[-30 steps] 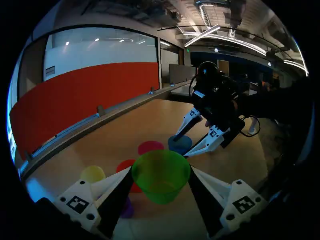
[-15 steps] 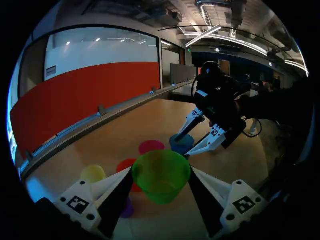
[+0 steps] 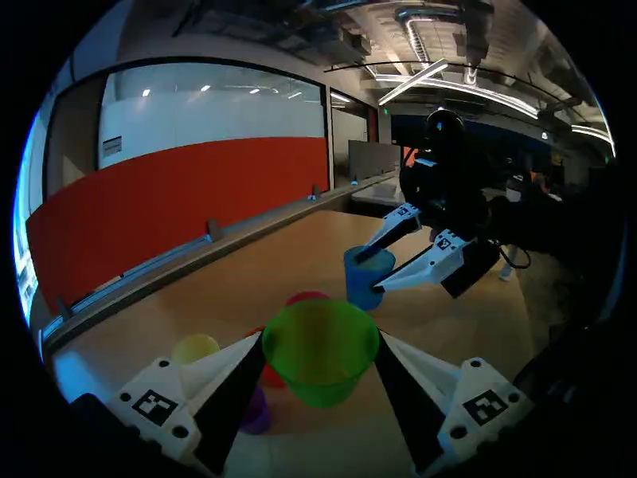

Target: Pour water

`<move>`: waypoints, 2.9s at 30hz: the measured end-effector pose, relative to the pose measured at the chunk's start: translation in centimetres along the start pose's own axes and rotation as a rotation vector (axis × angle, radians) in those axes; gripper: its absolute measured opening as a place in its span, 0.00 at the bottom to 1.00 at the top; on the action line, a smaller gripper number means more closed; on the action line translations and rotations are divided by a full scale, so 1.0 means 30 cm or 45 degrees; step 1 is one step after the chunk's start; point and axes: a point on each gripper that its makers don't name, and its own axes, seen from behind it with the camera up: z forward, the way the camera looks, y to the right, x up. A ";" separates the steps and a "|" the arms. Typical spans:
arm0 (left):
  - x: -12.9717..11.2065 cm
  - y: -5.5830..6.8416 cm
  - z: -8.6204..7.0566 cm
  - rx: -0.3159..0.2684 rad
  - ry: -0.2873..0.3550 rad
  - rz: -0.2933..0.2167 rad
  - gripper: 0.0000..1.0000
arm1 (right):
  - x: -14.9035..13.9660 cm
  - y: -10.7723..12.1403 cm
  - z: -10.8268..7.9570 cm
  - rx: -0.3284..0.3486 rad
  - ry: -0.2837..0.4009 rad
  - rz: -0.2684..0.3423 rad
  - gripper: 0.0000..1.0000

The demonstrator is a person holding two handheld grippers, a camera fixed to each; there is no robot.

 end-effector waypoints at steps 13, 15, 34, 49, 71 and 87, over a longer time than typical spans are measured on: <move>0.103 -0.021 -0.075 0.064 0.163 -0.058 0.89 | 0.240 -0.023 -0.100 -0.023 0.242 0.015 0.90; 0.117 -0.025 -0.085 0.072 0.186 -0.070 0.89 | 0.260 -0.027 -0.111 -0.022 0.264 0.013 0.90; 0.195 -0.019 -0.133 0.096 0.287 -0.070 0.90 | 0.344 -0.064 -0.139 -0.022 0.383 0.011 0.90; 0.218 -0.015 -0.144 0.092 0.312 -0.079 0.90 | 0.384 -0.081 -0.149 -0.016 0.430 0.006 0.90; 0.187 -0.016 -0.139 0.073 0.293 -0.070 0.90 | 0.468 -0.103 -0.134 0.011 0.497 -0.027 0.90; 0.137 0.020 -0.131 0.027 0.283 -0.057 0.90 | 0.581 -0.143 -0.133 0.049 0.539 -0.149 0.90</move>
